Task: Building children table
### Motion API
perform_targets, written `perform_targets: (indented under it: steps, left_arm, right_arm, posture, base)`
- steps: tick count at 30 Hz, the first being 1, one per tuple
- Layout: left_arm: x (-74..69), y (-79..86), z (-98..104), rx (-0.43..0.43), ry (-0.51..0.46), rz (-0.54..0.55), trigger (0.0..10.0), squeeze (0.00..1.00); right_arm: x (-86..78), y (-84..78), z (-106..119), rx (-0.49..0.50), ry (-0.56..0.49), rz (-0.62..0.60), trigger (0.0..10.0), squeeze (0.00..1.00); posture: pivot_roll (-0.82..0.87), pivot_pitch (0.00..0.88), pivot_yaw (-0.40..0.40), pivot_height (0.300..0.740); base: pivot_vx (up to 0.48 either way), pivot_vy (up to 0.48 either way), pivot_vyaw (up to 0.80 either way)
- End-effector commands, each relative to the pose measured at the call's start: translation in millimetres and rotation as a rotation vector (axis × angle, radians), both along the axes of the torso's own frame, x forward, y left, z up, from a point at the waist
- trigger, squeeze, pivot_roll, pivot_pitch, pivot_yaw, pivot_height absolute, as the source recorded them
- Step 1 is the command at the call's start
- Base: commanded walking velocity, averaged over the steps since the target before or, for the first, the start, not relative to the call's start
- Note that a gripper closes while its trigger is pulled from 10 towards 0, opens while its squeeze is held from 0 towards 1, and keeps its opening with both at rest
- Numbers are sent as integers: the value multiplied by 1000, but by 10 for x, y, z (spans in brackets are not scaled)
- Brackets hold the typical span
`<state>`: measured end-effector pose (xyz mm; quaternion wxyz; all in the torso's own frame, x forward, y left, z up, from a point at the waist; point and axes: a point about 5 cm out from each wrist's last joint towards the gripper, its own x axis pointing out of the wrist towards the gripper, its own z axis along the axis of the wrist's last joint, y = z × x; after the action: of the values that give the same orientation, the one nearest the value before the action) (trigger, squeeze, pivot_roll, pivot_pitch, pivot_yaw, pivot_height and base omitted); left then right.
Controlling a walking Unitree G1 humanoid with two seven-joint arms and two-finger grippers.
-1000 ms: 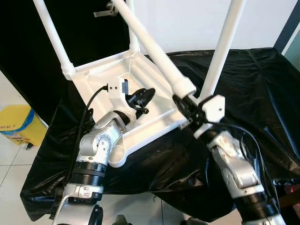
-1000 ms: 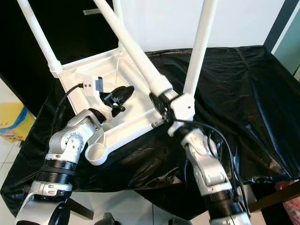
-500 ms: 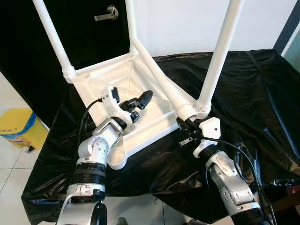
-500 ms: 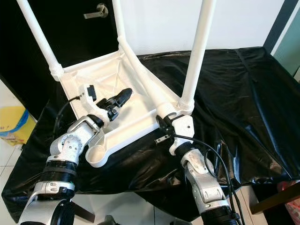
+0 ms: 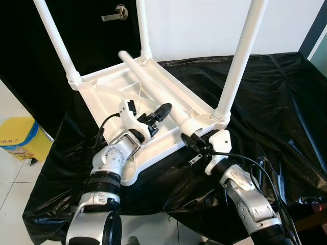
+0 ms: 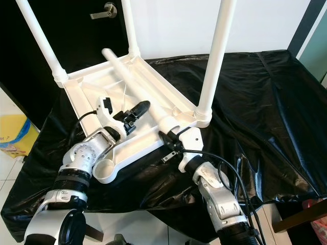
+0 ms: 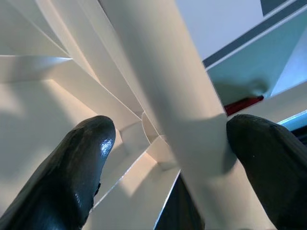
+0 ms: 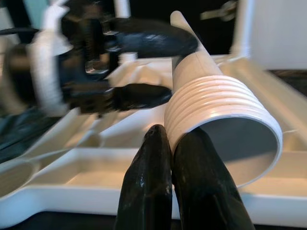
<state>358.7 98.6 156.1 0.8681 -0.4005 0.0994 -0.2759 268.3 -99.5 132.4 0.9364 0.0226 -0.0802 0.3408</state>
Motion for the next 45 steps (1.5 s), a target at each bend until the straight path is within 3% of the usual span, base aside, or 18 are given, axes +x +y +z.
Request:
perform_targets:
  steps: [1, 6, 8, 12, 22, 36, 37, 45]
  left_arm:
    - [16, 12, -15, -20, -12, -17, 10000, 0]
    - [59, 51, -13, -51, 8, 3, 10000, 0]
    - [91, 112, 20, -103, 16, 27, 10000, 0]
    - [174, 316, 112, -168, 8, 90, 10000, 0]
    - [298, 684, 221, -262, 20, 193, 10000, 0]
    - [375, 766, 295, -299, 14, 231, 10000, 0]
    - [377, 776, 295, -308, 13, 240, 0, 0]
    - [373, 803, 308, -345, -5, 233, 0, 0]
  right_arm:
    - [-30, 73, 80, 29, -12, 78, 10000, 0]
    - [-60, 72, 92, 46, 10, 128, 10000, 0]
    - [-80, 49, 89, 58, 27, 150, 10000, 0]
    - [-118, -70, 90, 112, 81, 186, 10000, 0]
    - [-221, -251, 85, 115, 129, 217, 10000, 0]
    - [-401, -242, 71, 81, 193, 380, 10000, 0]
    - [-412, -249, 67, 79, 196, 383, 10000, 0]
    - [-414, -291, 62, 68, 206, 363, 10000, 0]
  posture:
    - [-125, 0, 40, 740]
    - [-125, 0, 38, 740]
    - [-129, 0, 38, 740]
    - [-133, 5, 43, 740]
    - [-139, 10, 54, 740]
    - [-147, 14, 55, 740]
    - [-148, 15, 55, 740]
    - [-144, 19, 50, 740]
  base:
    - [0, 0, 0]
    - [0, 0, 0]
    - [0, 0, 0]
    - [0, 0, 0]
    - [0, 0, 0]
    - [0, 0, 0]
    - [0, 0, 0]
    - [0, 0, 0]
